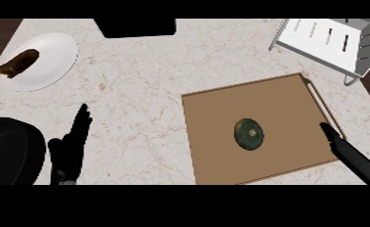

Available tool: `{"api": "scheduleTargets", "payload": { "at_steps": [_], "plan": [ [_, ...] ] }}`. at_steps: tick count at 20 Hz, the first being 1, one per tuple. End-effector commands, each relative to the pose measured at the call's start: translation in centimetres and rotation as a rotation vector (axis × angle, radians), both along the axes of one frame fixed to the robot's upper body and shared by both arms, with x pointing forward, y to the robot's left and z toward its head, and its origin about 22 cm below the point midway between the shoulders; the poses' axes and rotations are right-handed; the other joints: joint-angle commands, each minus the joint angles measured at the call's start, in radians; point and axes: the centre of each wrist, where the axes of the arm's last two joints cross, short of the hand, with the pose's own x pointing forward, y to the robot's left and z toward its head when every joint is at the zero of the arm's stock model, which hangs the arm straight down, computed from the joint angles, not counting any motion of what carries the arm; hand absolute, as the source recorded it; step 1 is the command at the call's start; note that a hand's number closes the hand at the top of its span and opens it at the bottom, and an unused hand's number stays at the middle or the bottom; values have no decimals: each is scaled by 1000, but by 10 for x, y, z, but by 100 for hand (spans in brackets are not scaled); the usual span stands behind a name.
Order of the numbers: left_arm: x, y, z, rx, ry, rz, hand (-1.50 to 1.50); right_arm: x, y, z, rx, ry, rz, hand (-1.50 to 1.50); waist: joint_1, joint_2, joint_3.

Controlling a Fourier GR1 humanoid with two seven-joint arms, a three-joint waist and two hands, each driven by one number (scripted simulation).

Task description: Pick the squash from the tray and place it in the tiered basket

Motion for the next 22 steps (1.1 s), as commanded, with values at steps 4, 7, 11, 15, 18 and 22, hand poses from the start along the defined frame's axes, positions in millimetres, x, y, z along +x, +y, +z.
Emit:
{"api": "scheduleTargets", "payload": {
  "at_steps": [4,7,11,15,18,22],
  "plan": [
    [-2,-15,-5,-2,39,-34,0,-69,13,-13,-61,438,166,-150,50,21,-9],
    [1,-25,-7,17,27,-53,0,-85,10,-1,-138,577,203,-150,59,30,-14],
    [6,-12,3,-3,30,-60,0,-100,-4,8,-250,757,133,-150,75,32,-14],
    [13,-18,12,18,5,-81,0,-94,3,29,-274,787,59,-150,97,35,-13],
    [1,-27,-2,9,33,-90,0,-89,9,44,-277,854,13,-150,105,34,-11],
    [6,-26,-5,-1,31,-93,0,-75,26,49,-303,890,-15,-150,122,36,-9]
  ]
}}
